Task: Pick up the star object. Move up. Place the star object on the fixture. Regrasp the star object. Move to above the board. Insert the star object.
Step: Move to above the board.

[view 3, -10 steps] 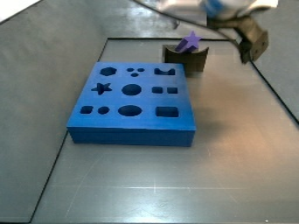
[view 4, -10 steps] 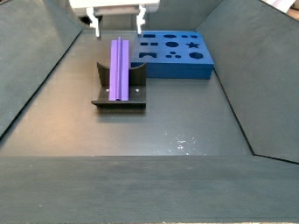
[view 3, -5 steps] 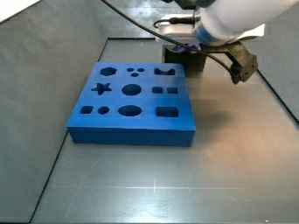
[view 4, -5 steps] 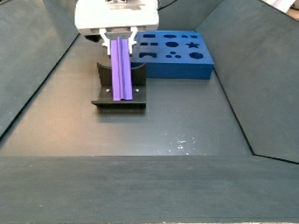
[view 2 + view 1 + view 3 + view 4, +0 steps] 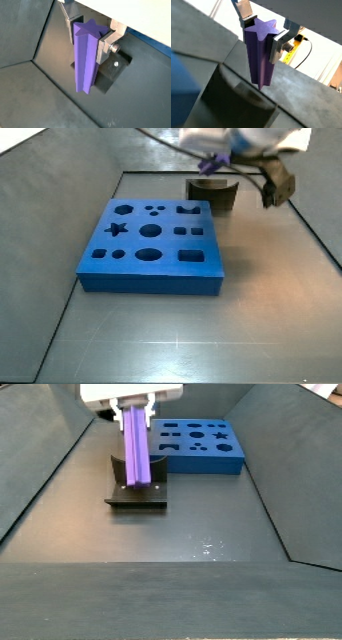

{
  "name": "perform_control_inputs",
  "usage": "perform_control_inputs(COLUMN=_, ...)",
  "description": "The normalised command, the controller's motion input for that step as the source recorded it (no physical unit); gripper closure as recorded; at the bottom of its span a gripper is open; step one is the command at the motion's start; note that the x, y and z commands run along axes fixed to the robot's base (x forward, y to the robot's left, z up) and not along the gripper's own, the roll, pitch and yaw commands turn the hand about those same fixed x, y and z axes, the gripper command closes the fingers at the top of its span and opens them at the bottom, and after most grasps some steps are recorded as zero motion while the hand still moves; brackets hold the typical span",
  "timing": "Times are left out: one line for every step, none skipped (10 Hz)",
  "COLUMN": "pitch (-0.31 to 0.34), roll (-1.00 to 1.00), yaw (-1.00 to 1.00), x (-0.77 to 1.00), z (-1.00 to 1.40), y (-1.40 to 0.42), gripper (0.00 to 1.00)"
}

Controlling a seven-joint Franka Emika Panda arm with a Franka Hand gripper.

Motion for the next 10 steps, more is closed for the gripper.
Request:
perform_control_inputs(pitch=0.335, roll=-0.07, yaw=0.19, x=-0.03, z=1.0, y=0.11, gripper=1.0)
perform_control_inputs(pitch=0.305, roll=-0.08, yaw=0.23, x=-0.03, z=1.0, y=0.1, gripper=1.0)
perform_control_inputs(pitch=0.232, roll=-0.07, yaw=0.28, x=-0.02, z=1.0, y=0.1, gripper=1.0)
perform_control_inputs(pitch=0.175, roll=-0.05, yaw=0.29, x=-0.01, z=1.0, y=0.09, gripper=1.0)
perform_control_inputs(pitch=0.094, roll=-0.04, yaw=0.29, x=-0.01, z=1.0, y=0.08, gripper=1.0)
perform_control_inputs(pitch=0.055, roll=-0.03, yaw=0.27, x=0.0, z=1.0, y=0.08, gripper=1.0)
perform_control_inputs(pitch=-0.005, roll=-0.02, yaw=0.23, x=0.0, z=1.0, y=0.07, gripper=1.0)
perform_control_inputs(pitch=-0.036, roll=-0.02, yaw=0.19, x=0.0, z=1.0, y=0.06, gripper=1.0)
perform_control_inputs(pitch=-0.057, roll=-0.02, yaw=0.15, x=0.01, z=1.0, y=0.05, gripper=1.0)
perform_control_inputs(pitch=-0.062, roll=-0.03, yaw=0.09, x=0.01, z=1.0, y=0.04, gripper=1.0)
